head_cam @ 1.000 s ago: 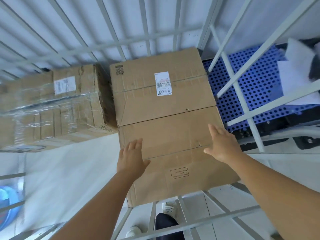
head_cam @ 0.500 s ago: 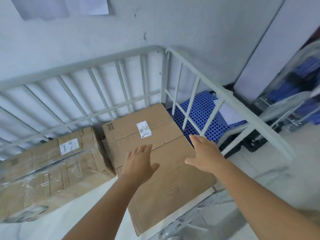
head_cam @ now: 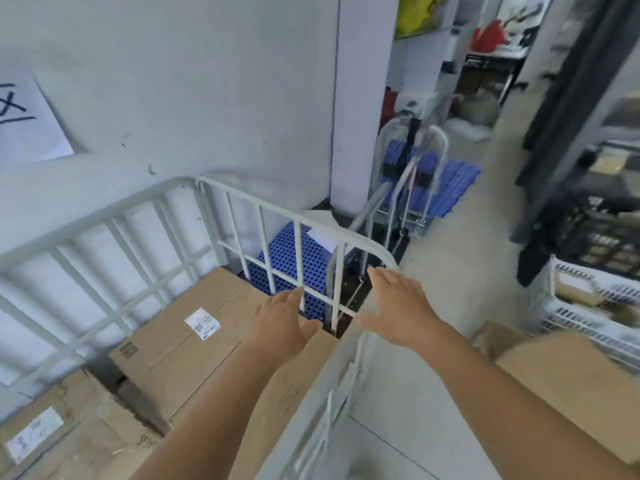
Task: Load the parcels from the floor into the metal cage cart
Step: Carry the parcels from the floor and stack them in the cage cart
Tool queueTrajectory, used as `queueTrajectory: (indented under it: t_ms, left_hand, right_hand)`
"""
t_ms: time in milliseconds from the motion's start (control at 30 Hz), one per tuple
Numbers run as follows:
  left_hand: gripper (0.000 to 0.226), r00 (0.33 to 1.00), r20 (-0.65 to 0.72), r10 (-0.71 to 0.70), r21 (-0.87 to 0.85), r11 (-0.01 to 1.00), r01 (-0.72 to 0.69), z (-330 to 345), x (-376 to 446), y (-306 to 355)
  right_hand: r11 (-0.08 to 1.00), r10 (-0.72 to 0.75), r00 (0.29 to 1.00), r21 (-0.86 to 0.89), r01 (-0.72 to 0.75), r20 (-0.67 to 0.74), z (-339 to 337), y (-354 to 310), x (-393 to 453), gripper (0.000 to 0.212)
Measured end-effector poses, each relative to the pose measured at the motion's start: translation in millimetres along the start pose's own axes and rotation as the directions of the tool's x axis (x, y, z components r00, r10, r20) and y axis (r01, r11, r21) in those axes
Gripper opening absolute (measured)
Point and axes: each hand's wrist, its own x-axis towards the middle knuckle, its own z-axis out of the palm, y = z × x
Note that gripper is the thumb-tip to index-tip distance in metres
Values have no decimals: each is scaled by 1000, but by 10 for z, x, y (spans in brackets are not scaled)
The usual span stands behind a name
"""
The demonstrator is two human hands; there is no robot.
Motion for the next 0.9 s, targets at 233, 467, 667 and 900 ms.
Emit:
queueTrajectory:
  t_ms: [233,467,667,900]
  left_hand:
    - [73,959,47,281,50,958,-283,87,26,1033]
    - [72,854,176,490,91,856,-509,535,-76,2117]
    - [68,736,264,624,119,736,-667,1035,-345,3069]
    - [68,597,384,704,82,619,-782,1690,-813,4201]
  right_hand:
    - [962,271,961,58,-268,-62,-88,797,-805,82]
    - [839,529,848,162,-519,-22,68,1693,-1694,85]
    - [725,679,734,162,-669,-6,247,2399,-2545,83]
    - [598,792,611,198,-777,8,438,3160,-3672,82]
